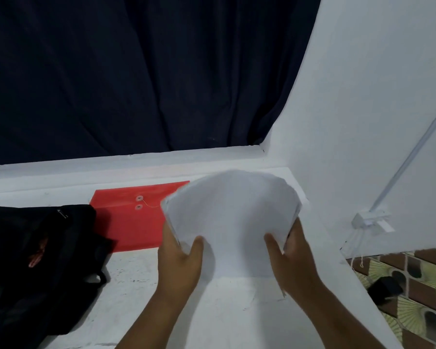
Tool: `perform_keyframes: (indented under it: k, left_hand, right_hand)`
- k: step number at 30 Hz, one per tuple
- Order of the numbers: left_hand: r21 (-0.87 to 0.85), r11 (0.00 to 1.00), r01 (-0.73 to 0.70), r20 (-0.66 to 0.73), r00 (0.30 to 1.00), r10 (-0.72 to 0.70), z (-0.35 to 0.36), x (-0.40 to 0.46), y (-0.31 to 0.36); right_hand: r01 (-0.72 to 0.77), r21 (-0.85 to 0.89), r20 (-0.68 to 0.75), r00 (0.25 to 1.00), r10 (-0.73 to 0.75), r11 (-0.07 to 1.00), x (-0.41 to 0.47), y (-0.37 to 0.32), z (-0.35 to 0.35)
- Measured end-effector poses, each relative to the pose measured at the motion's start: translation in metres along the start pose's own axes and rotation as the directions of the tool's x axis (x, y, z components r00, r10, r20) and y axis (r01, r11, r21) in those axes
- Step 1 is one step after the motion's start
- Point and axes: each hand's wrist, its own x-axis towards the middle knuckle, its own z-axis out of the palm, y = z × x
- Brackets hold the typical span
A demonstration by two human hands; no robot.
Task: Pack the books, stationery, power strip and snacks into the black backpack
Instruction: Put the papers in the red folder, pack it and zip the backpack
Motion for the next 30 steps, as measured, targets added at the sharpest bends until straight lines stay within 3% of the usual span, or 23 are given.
perform_keyframes:
  k: [4,8,12,18,24,30]
  left_hand:
    - [0.123,0.992,0.023,0.042,0.999,-0.028,-0.002,-0.005,-0.019]
    - [0.042,0.989,-0.14,0.036,0.99,0.138,-0.008,0.004,0.017]
    - [0.074,0.961,-0.268,0.021,0.964,0.267,-0.002,0.003,0.024]
    - [0.157,0.985,-0.077,0.118,0.991,0.059,0.01,-0.016,-0.031]
    - [0.089,0.987,-0.131,0.075,0.989,0.125,0.003,-0.005,-0.017]
    - [0.16,0.985,-0.056,0.072,0.996,0.045,0.015,-0.028,-0.044]
  right_hand:
    - [0.011,-0.093,0.008,1.0,-0.01,0.996,-0.014,0.019,0.002]
    - [0.142,-0.079,-0.112,0.982,-0.151,0.987,-0.001,-0.002,-0.007]
    - [0.189,-0.065,-0.117,0.974,-0.196,0.98,0.0,-0.01,-0.001]
    - [0.041,-0.122,0.048,0.998,-0.035,0.992,-0.026,0.023,0.017]
    - [0.029,-0.059,-0.026,0.999,-0.031,0.998,-0.017,0.014,0.015]
    - [-0.039,-0.05,0.014,0.999,0.04,0.998,-0.036,0.027,0.03]
